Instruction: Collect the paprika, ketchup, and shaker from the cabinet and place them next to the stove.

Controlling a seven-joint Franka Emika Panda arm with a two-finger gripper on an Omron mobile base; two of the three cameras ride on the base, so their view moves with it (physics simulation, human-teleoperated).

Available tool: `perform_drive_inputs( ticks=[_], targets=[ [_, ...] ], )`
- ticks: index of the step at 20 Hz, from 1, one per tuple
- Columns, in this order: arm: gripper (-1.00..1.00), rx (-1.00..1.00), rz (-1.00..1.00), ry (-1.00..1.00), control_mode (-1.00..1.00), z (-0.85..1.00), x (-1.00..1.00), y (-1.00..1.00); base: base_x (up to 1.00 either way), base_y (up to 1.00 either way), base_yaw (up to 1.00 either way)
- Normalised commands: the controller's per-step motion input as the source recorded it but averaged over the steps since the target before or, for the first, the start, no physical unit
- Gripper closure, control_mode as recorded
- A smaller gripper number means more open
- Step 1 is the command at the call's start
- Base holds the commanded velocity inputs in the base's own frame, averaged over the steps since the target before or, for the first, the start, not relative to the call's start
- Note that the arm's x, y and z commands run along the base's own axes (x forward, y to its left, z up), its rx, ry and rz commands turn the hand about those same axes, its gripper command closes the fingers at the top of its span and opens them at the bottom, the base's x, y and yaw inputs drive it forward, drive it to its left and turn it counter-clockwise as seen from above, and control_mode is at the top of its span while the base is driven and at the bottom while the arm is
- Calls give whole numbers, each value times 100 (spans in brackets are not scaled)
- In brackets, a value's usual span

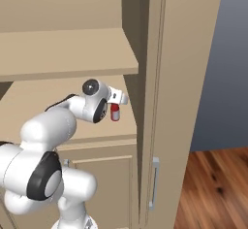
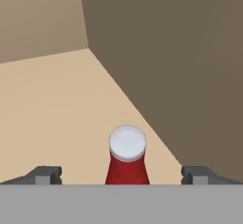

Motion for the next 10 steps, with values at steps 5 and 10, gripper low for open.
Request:
perform_drive_inputs(
  ticks=[5, 10],
  targets=[
    [-100, -2, 0, 0, -100, -3, 10, 0, 0, 0, 0],
    [-100, 0, 0, 0, -100, -1, 6, 0, 0, 0, 0]
  ],
)
